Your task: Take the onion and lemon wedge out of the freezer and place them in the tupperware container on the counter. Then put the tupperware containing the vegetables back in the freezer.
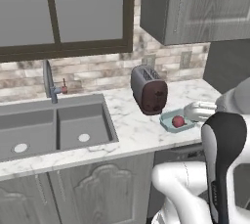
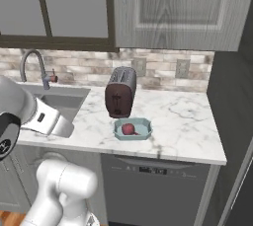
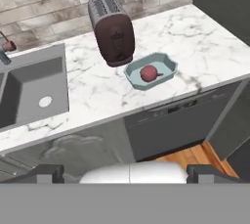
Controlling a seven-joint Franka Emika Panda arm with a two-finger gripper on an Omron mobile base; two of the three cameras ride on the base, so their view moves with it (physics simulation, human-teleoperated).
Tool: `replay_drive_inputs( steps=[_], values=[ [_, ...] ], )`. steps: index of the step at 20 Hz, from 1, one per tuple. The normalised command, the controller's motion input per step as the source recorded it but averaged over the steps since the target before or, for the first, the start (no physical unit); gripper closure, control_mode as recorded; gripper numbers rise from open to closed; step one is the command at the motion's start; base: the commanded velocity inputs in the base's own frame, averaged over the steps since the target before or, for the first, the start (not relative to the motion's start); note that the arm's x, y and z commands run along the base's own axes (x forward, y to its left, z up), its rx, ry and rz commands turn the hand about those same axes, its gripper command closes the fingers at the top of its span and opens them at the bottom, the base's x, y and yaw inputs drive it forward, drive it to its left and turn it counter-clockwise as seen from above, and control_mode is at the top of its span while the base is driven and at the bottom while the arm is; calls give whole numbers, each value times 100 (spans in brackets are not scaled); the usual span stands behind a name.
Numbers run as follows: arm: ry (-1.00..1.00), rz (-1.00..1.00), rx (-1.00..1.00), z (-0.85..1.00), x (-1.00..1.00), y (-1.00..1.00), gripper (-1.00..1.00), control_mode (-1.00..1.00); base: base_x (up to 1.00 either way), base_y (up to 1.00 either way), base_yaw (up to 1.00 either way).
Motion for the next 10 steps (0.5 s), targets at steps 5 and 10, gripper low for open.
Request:
replay_drive_inputs(
  steps=[5,10],
  values=[
    [5,11,0,50,-13,-2,-100,-100,0,0,0],
    [9,21,0,-2,-1,5,-100,-100,0,0,0]
  ],
)
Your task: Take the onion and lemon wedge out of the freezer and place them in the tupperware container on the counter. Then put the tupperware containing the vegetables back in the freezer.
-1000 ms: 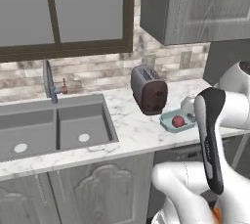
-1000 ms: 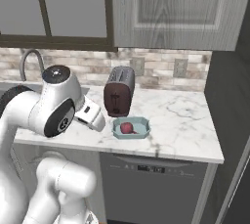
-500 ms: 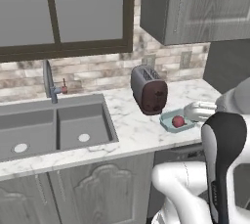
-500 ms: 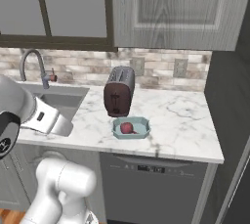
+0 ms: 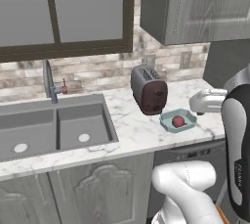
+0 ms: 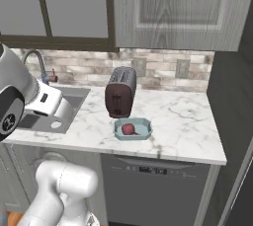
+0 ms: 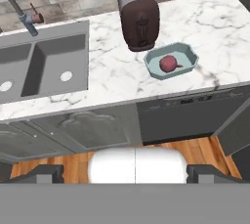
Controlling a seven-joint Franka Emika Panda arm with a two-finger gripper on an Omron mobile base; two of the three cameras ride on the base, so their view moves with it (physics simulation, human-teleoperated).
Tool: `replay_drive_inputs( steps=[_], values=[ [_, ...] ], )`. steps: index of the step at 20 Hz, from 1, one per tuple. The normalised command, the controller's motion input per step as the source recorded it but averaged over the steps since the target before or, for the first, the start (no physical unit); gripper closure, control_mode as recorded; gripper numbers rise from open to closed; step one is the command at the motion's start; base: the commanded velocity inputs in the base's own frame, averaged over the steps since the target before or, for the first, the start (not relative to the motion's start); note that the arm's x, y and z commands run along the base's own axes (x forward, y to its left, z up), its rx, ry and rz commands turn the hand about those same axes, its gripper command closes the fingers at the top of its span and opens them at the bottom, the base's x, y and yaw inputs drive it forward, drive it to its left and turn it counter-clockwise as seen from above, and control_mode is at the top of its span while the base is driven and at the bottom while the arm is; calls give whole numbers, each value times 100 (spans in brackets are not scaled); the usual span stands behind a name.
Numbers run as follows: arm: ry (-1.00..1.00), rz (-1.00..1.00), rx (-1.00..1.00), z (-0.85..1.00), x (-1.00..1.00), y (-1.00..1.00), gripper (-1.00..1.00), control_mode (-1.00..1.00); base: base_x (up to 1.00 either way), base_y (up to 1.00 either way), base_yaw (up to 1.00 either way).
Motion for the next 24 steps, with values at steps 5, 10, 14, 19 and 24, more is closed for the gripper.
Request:
replay_drive_inputs(
  steps=[5,10,14,19,24],
  values=[
    [4,3,0,-4,0,2,-100,-100,0,0,0],
    [0,0,0,0,0,0,-100,-100,0,0,0],
    [0,0,0,0,-1,0,-100,-100,0,0,0],
    [0,1,0,0,-6,0,-100,100,-33,0,2],
    [0,0,0,0,0,0,-100,100,-96,-6,6]
  ],
)
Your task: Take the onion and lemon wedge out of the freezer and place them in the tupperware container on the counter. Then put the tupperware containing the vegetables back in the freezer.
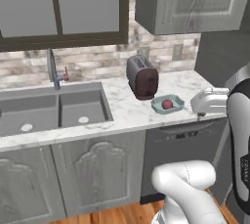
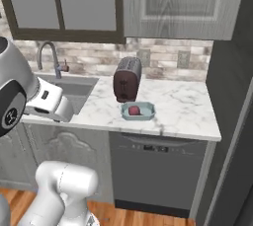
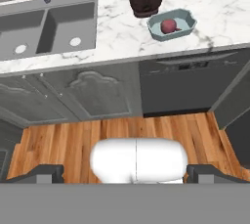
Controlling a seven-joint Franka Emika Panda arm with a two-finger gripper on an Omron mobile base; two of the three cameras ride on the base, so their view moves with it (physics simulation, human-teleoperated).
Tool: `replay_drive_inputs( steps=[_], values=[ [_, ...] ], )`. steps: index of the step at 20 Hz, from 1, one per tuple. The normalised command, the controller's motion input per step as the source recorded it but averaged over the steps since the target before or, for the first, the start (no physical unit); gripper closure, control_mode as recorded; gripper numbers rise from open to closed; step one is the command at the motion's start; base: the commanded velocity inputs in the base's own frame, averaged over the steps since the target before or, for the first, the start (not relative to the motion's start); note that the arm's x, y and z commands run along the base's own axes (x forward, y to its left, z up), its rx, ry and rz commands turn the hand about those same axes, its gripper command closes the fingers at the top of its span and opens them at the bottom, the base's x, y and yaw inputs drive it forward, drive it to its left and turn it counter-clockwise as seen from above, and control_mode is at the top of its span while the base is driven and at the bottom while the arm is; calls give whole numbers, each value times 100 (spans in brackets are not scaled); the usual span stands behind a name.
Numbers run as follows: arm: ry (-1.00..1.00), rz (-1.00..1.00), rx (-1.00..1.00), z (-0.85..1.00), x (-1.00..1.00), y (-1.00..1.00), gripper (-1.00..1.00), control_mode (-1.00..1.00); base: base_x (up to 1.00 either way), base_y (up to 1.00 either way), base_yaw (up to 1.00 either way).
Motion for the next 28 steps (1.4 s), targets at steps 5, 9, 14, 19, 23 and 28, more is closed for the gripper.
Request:
replay_drive_inputs(
  steps=[5,9,14,19,23,28],
  values=[
    [0,0,0,0,0,0,-100,100,-100,-45,4],
    [0,0,0,0,0,0,-100,100,-91,-59,2],
    [0,0,0,0,0,0,-100,100,-41,-77,11],
    [0,0,0,0,0,0,-100,100,-87,-100,19],
    [0,0,0,0,0,0,-100,100,-39,-100,15],
    [0,0,0,0,0,0,-100,100,-85,-95,13]
  ],
)
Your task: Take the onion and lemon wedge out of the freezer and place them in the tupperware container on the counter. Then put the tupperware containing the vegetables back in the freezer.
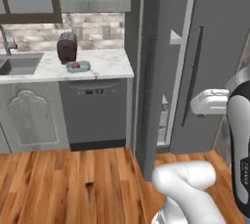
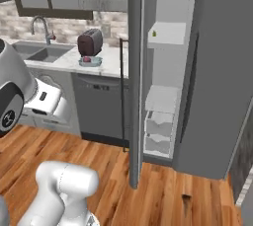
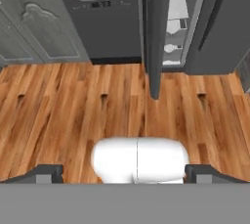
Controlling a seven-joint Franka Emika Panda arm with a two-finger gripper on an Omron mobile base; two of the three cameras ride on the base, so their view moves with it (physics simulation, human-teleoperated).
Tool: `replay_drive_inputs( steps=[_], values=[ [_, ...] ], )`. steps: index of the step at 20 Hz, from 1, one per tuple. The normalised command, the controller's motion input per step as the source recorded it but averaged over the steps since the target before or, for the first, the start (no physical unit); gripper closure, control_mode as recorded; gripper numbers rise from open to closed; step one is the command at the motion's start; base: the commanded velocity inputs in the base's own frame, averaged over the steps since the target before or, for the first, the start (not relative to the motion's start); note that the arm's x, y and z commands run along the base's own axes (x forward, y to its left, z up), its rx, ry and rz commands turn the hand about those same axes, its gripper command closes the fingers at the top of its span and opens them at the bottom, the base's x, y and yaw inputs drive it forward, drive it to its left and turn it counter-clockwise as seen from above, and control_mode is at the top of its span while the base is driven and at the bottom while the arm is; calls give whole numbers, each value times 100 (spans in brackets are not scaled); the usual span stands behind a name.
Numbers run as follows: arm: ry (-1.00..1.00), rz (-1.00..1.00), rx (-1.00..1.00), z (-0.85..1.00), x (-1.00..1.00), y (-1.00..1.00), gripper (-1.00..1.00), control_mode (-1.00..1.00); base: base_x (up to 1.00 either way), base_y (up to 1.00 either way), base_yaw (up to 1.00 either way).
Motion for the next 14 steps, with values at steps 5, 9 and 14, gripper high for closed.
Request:
replay_drive_inputs(
  steps=[5,9,14],
  values=[
    [0,0,0,0,0,0,-100,100,-6,-100,16],
    [0,0,0,0,0,0,-100,100,11,-99,17],
    [0,0,0,0,0,0,-100,100,51,-70,7]
  ],
)
